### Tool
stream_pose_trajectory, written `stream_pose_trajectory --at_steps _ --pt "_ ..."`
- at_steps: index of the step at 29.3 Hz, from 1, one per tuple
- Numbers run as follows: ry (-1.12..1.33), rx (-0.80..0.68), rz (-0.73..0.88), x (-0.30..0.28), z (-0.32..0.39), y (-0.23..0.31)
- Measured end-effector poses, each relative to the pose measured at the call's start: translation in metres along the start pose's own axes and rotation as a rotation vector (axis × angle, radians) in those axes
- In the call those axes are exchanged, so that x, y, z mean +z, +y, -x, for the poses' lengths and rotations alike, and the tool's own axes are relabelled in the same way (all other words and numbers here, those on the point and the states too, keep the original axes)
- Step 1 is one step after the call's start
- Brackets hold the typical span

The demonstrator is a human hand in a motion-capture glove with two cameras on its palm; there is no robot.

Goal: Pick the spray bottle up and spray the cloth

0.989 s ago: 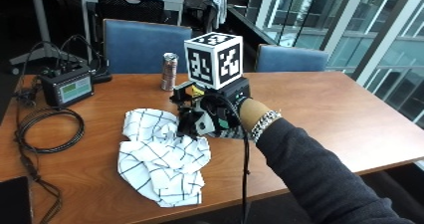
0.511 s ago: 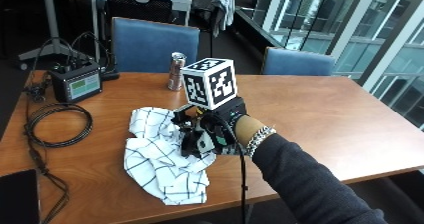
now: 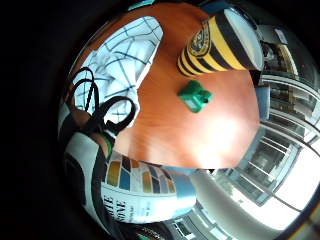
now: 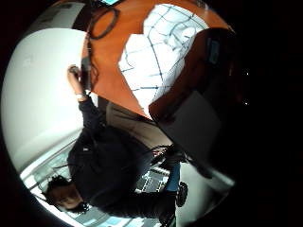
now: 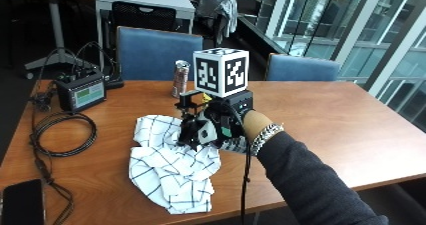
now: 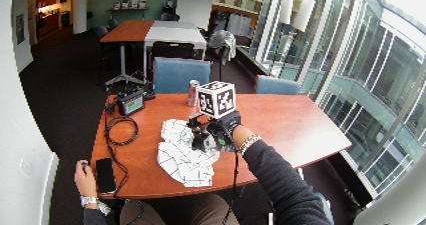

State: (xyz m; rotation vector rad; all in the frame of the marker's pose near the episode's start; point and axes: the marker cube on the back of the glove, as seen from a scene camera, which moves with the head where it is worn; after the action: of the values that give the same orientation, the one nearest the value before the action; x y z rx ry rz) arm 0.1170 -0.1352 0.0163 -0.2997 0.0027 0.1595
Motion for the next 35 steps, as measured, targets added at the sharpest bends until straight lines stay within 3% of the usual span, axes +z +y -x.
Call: stream_pose_trajectory --at_steps 11,20,28,35 --pt "-0.271 -0.187 -0.204 -0.081 0.035 0.037" --pt "-0.500 -0.297 -0.492 -0.123 0.062 0.033" --pt "-0.874 -0.299 -0.847 -0.116 0.067 0.014" --pt "-0.906 -0.260 -0.991 -0.083 0.072 -0.009"
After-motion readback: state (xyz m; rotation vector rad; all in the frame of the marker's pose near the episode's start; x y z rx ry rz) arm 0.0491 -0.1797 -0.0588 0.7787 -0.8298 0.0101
